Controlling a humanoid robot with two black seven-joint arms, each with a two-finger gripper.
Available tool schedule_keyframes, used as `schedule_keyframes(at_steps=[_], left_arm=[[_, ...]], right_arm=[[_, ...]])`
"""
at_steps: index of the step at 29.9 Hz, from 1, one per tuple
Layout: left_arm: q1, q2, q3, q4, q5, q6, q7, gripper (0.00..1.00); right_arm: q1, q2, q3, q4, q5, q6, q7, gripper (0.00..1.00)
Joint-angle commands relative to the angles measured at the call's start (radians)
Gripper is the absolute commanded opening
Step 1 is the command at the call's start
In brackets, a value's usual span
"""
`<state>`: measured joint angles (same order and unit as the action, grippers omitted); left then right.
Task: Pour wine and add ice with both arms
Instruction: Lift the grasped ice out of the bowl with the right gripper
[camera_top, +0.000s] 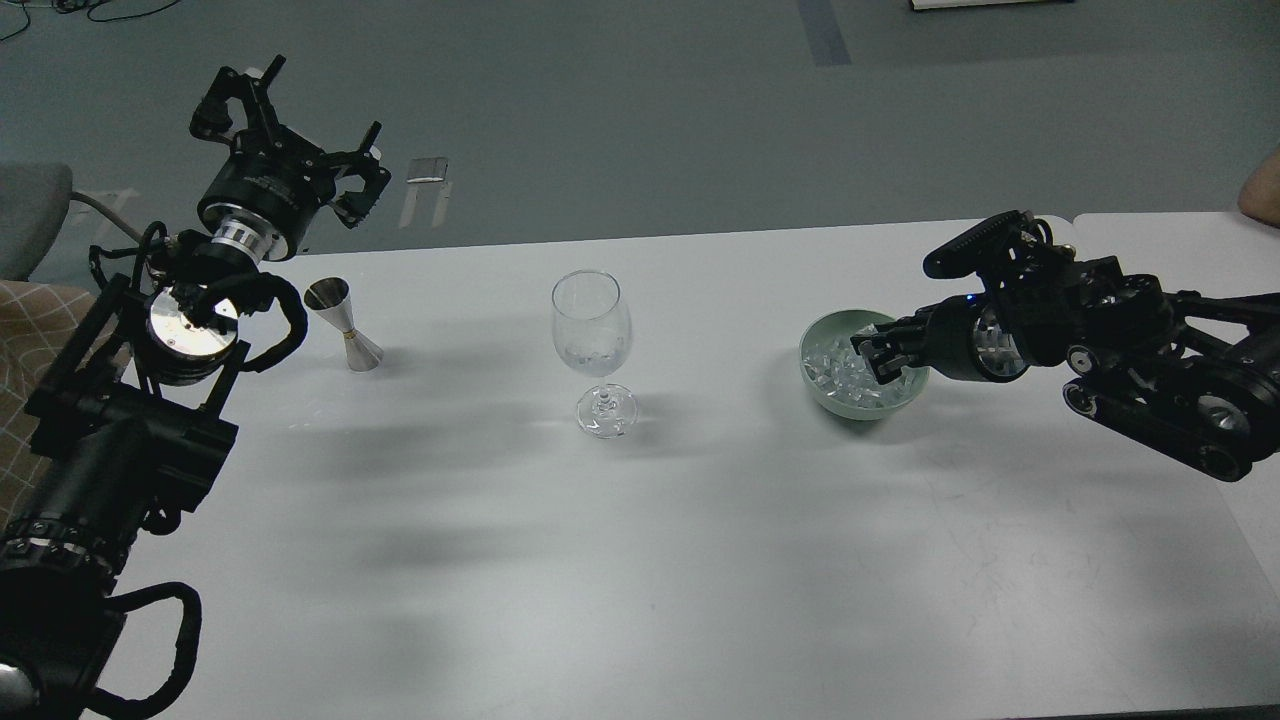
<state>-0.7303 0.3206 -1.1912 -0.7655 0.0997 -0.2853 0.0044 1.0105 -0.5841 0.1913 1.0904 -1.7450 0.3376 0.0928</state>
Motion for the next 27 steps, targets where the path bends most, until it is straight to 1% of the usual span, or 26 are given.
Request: schedule_keyframes(at_steps=[1,5,9,14,16,17,18,20,21,24,27], left_arm=[[0.000,0.002,-0.001,-0.001,0.000,-0.002,0.000,0.97],[0.000,0.000,0.001,-0.001,0.000,-0.002,0.000,0.97],[-0.001,0.000,0.002,-0.001,0.002,-0.002,0.000,0.97],[-0.001,0.009,0.007,-0.001,0.002,-0.002,0.002,0.97],[-0.003,0.012,0.007,-0.001,0.002,-0.002,0.002,0.97],[-0.003,0.017,0.005,-0.001,0.002,-0.002,0.002,0.97],[-0.003,0.020,0.005,-0.001,0.002,-0.002,0.002,0.97],[-0.001,0.025,0.004,-0.001,0.002,-0.002,0.002,0.97],[0.000,0.035,0.001,-0.001,0.000,-0.002,0.002,0.97],[0.005,0.052,-0.001,-0.001,0.000,-0.002,0.002,0.97],[0.006,0.064,-0.001,-0.001,0.000,-0.002,0.003,0.97]], right_arm=[[-0.004,-0.054,0.062,0.054,0.001,0.000,0.001,0.00],[-0.007,-0.103,0.132,0.146,-0.001,-0.018,-0.001,0.00],[-0.009,-0.132,0.177,0.233,-0.004,-0.086,-0.002,0.00],[0.006,-0.109,0.209,0.250,-0.004,-0.138,-0.001,0.00],[0.011,-0.070,0.237,0.249,-0.004,-0.153,-0.001,0.00],[0.013,-0.016,0.267,0.244,-0.001,-0.170,0.008,0.00],[0.008,0.048,0.308,0.233,-0.004,-0.180,0.007,0.00],[0.005,0.107,0.336,0.215,-0.007,-0.183,0.007,0.00],[0.006,0.156,0.352,0.197,-0.007,-0.183,0.007,0.00],[0.013,0.246,0.353,0.183,-0.007,-0.186,-0.002,0.00],[0.011,0.288,0.353,0.177,-0.007,-0.186,-0.002,0.00]])
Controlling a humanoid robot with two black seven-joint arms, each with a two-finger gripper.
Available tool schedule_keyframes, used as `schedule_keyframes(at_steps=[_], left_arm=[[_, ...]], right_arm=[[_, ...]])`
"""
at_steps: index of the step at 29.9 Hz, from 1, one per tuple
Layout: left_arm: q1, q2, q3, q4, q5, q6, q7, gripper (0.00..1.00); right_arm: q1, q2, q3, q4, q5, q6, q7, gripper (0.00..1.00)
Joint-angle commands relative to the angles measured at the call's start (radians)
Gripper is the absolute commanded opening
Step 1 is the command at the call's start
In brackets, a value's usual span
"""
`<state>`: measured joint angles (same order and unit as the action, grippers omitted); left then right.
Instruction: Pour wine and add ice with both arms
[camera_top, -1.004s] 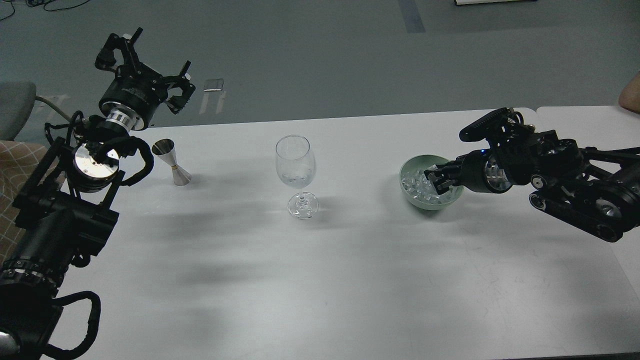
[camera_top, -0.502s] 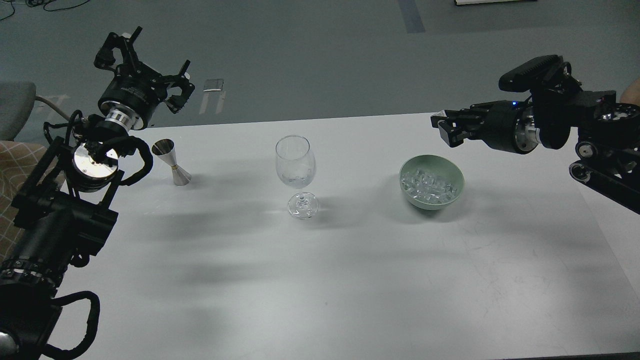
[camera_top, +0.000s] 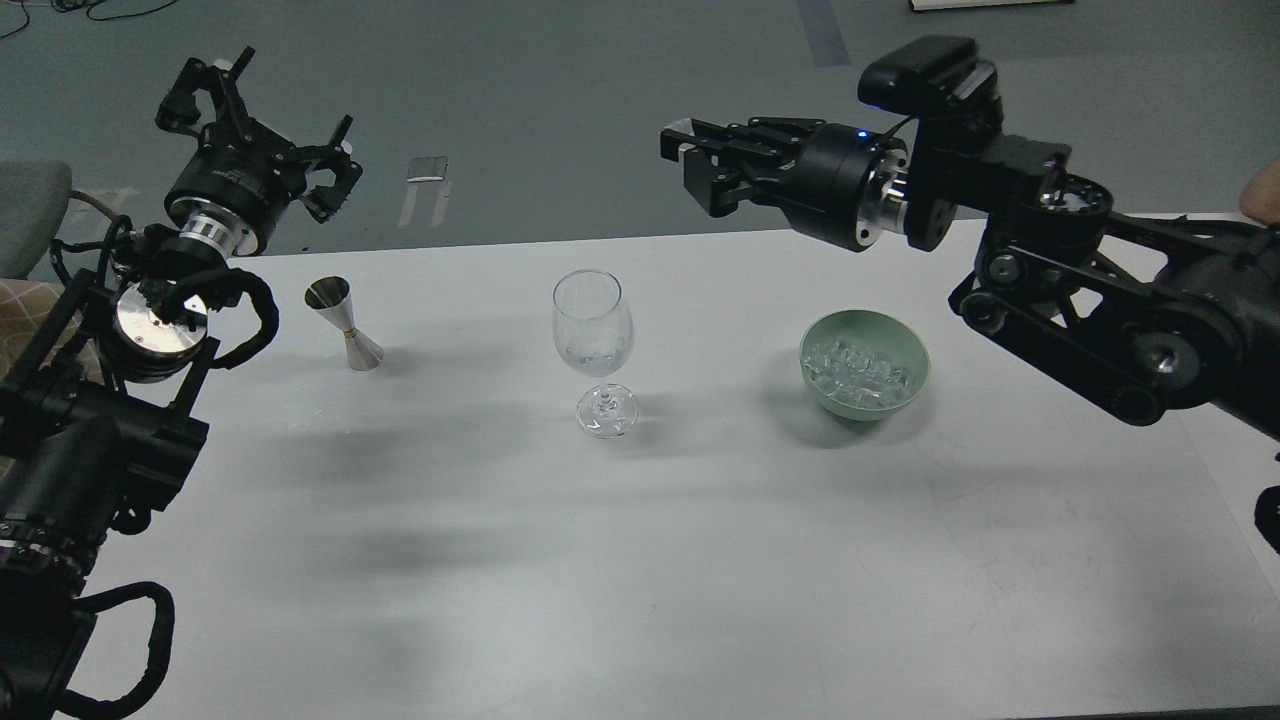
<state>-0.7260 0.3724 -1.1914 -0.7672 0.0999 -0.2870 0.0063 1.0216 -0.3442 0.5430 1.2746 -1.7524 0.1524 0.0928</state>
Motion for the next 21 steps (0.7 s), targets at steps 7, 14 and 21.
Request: schedule_keyframes(at_steps=[7,14,21], left_arm=[[0.004,0.019,-0.001,0.000,-0.002,0.000,0.000,0.97],[0.007,0.011,-0.001,0.000,-0.002,0.000,0.000,0.97],[0.008,0.005,-0.001,0.002,-0.002,0.000,-0.002,0.97]], right_arm=[[-0.008,0.194,-0.008,-0.072,-0.004,-0.001,-0.004,0.00],[-0.014,0.217,-0.047,-0.101,-0.001,0.006,-0.004,0.00],[-0.014,0.212,-0.081,-0.101,0.001,0.006,-0.001,0.00]])
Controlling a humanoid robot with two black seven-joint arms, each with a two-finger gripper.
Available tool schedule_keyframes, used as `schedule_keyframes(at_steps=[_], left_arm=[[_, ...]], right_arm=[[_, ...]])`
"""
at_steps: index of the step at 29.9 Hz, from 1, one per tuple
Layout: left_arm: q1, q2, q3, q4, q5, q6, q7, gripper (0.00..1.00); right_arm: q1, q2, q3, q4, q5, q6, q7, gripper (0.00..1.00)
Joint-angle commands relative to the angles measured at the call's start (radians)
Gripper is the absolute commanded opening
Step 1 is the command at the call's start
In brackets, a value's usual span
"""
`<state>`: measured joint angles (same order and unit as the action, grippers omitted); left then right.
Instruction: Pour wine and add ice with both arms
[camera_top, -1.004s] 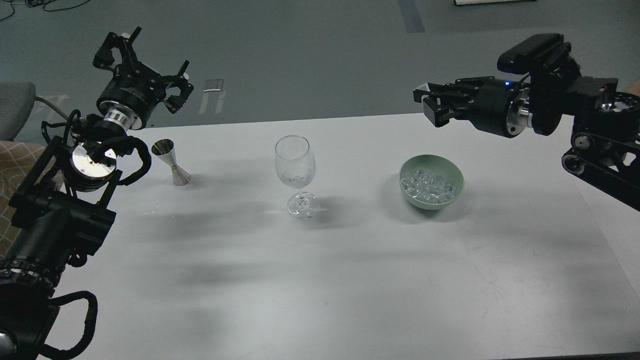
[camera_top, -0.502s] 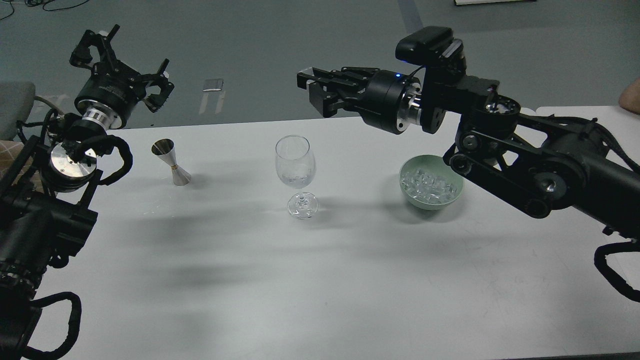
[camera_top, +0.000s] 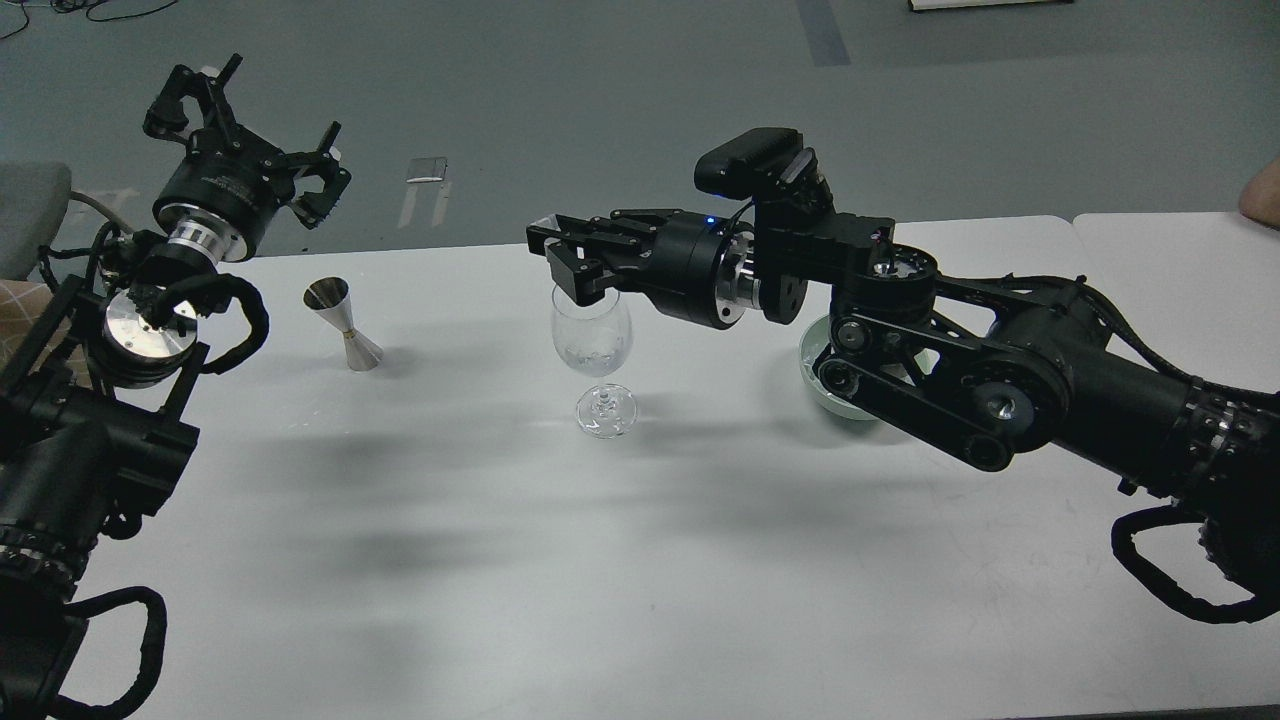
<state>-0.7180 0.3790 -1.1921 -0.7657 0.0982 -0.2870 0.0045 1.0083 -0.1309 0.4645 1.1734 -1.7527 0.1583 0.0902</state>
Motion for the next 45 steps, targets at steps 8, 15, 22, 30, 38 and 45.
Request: schedule_keyframes(at_steps=[8,15,22,30,38,45], left_arm=[[0.000,0.000,0.000,0.000,0.000,0.000,0.000,0.97],[0.006,0.001,0.000,0.000,0.000,0.000,0.000,0.97],[0.006,-0.005,0.000,0.000,0.000,0.000,0.000,0.97],[0.006,-0.005,0.000,0.000,0.000,0.000,0.000,0.97],[0.005,0.000,0.000,0.002,0.000,0.000,0.000,0.97],[0.003,0.000,0.000,0.002,0.000,0.002,0.000,0.97]], right_arm=[[0.000,-0.003,-0.003,-0.004,-0.002,0.000,0.000,0.05],[0.000,-0.022,-0.003,-0.006,-0.001,0.000,0.000,0.10],[0.000,-0.036,-0.003,-0.004,0.001,0.000,0.000,0.19],[-0.004,-0.036,-0.003,-0.004,0.004,-0.002,0.002,0.38],[-0.004,-0.039,-0.001,-0.003,0.004,-0.002,0.003,0.42],[-0.008,-0.027,0.098,-0.006,0.018,-0.023,0.000,0.92]])
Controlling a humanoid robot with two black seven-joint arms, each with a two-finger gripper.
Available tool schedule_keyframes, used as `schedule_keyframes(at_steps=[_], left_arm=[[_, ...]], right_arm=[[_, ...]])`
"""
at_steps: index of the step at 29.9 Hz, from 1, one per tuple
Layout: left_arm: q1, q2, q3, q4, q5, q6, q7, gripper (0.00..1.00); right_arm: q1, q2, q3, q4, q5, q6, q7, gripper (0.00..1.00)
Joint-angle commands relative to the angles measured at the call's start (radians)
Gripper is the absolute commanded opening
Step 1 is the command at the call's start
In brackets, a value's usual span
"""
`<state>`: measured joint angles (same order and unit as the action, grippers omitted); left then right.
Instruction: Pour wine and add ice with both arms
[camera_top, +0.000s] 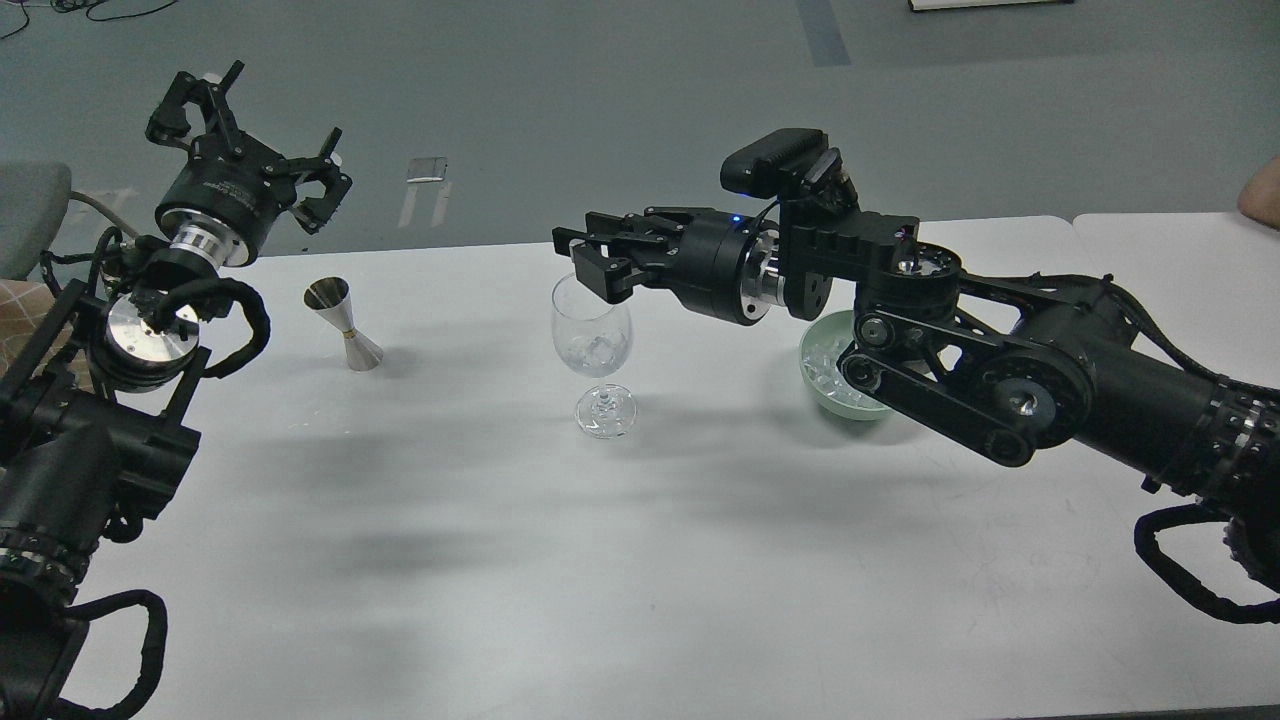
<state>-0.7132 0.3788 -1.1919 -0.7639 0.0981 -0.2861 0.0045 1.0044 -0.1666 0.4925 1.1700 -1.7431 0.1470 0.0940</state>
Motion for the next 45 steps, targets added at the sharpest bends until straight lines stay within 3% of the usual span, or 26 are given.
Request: schedule_keyframes(at_steps=[1,12,20,22,25,27,30,32,38,41,45], left_arm=[[-0.002,0.000,0.000,0.000,-0.001,0.001,0.000,0.97],[-0.002,-0.024,-0.002,-0.005,-0.001,-0.001,-0.001,0.97],[-0.006,-0.047,0.000,-0.006,0.008,-0.079,-0.003,0.97],[-0.003,-0.052,0.001,-0.005,0.014,-0.122,-0.037,0.97],[-0.002,-0.058,0.015,-0.005,0.015,-0.146,-0.099,0.98],[-0.003,-0.072,0.018,-0.005,0.015,-0.149,-0.124,0.98],[-0.002,-0.080,0.018,0.001,0.015,-0.150,-0.127,0.98],[-0.002,-0.081,0.018,0.005,0.015,-0.150,-0.127,0.98],[0.000,-0.081,0.021,0.006,0.015,-0.150,-0.129,0.98],[0.001,-0.077,0.025,0.006,0.017,-0.150,-0.126,0.98],[0.001,-0.078,0.025,0.006,0.015,-0.151,-0.123,0.98]], right_arm=[[-0.015,0.009,0.128,-0.006,0.011,-0.012,-0.004,1.00],[-0.066,0.111,0.504,-0.021,0.123,-0.014,-0.004,1.00],[-0.058,0.113,0.745,-0.064,0.690,-0.007,-0.005,1.00],[-0.058,0.108,0.781,-0.128,0.917,-0.010,-0.005,1.00],[-0.067,0.107,0.827,-0.194,1.061,-0.012,-0.013,1.00],[-0.075,0.107,0.854,-0.255,1.146,-0.004,-0.040,1.00],[-0.081,0.105,0.857,-0.325,1.282,0.002,-0.079,1.00],[-0.085,0.105,0.851,-0.349,1.306,0.012,-0.080,1.00],[-0.136,0.116,0.862,-0.401,1.323,0.184,-0.056,1.00],[-0.159,0.122,0.864,-0.412,1.323,0.197,-0.013,1.00],[-0.159,0.119,0.877,-0.418,1.330,0.187,-0.007,1.00]])
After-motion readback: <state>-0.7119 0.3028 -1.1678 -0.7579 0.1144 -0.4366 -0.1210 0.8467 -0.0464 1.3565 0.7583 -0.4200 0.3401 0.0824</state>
